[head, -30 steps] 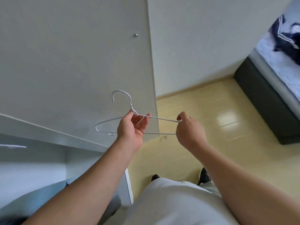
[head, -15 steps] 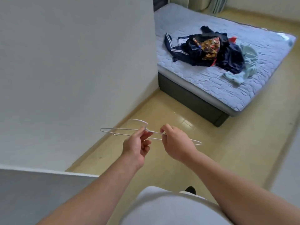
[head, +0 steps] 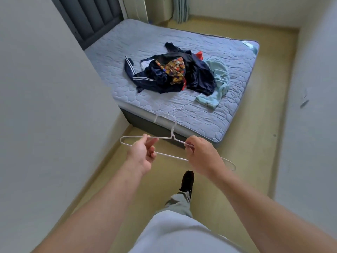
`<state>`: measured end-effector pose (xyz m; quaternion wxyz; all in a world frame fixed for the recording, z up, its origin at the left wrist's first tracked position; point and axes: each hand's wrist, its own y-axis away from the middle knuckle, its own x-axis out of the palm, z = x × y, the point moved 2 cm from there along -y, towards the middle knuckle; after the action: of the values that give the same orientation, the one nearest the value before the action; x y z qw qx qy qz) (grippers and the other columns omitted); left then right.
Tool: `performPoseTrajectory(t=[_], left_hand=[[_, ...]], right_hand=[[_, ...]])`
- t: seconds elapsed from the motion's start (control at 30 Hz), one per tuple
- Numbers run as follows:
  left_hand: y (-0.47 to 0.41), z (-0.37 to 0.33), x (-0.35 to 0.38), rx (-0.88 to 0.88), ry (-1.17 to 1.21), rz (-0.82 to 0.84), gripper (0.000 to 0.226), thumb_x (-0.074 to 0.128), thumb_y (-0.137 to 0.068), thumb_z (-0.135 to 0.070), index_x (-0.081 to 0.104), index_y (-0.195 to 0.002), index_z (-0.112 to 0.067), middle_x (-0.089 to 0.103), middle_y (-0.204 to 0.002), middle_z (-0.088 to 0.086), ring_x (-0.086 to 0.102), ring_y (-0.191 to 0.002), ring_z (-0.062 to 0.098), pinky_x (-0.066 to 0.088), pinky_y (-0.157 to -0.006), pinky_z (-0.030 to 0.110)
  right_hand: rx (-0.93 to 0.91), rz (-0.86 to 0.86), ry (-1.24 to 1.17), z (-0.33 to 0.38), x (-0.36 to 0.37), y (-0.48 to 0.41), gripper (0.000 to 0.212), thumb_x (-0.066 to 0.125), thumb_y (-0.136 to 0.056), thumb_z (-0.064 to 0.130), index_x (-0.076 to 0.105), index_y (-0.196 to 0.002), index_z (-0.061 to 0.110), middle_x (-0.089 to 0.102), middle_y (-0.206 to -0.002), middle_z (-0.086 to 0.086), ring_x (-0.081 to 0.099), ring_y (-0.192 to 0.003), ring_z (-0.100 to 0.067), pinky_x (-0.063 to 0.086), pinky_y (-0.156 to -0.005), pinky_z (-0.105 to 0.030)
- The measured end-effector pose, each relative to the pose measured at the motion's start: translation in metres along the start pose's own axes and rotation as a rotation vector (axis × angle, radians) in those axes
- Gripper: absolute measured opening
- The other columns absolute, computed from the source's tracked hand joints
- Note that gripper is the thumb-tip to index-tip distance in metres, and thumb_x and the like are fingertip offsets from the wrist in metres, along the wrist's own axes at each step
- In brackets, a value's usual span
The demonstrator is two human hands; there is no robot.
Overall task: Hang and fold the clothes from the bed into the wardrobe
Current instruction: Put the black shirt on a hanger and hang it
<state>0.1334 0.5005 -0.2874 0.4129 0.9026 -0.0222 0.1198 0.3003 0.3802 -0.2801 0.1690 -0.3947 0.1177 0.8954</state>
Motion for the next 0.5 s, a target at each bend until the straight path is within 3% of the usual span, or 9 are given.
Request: performPoseTrajectory(t=[0.1, 0.3, 0.5], left_hand=[[-0.056, -0.007, 0.078, -0.045, -0.084, 0.079, 0.016, 0.055, -0.103, -0.028, 0.058, -0.089, -0.021, 0.077, -0.077, 0.002, 0.049, -0.040, 0.006, 0.035, -0.039, 0.015], [-0.127, -0.025, 0.244, -0.139, -0.282, 0.200, 0.014, 0.058, -0.102, -0.027, 0.063, -0.092, -0.018, 0.078, -0.085, 0.003, 0.050, -0.044, 0.006, 0.038, -0.043, 0.017], [-0.176, -0.025, 0.405, -0.172, -0.443, 0.295, 0.015, 0.063, -0.098, -0.028, 0.068, -0.086, -0.021, 0.070, -0.071, -0.008, 0.050, -0.048, 0.005, 0.037, -0.044, 0.018]], right_hand=[[0.098, 0.006, 0.005, -0.039, -0.034, -0.066, 0.004, 0.052, -0.097, 0.033, 0.055, -0.100, 0.032, 0.060, -0.096, 0.009, 0.057, -0.092, -0.020, 0.041, -0.074, -0.030], [0.233, -0.100, -0.043, -0.105, -0.123, -0.167, 0.018, 0.057, -0.096, 0.049, 0.058, -0.101, 0.032, 0.060, -0.087, 0.014, 0.056, -0.079, -0.006, 0.050, -0.074, -0.033], [0.359, -0.155, -0.126, -0.187, -0.198, -0.248, 0.022, 0.058, -0.095, 0.052, 0.059, -0.090, 0.030, 0.066, -0.082, 0.012, 0.059, -0.072, 0.002, 0.040, -0.061, -0.022]])
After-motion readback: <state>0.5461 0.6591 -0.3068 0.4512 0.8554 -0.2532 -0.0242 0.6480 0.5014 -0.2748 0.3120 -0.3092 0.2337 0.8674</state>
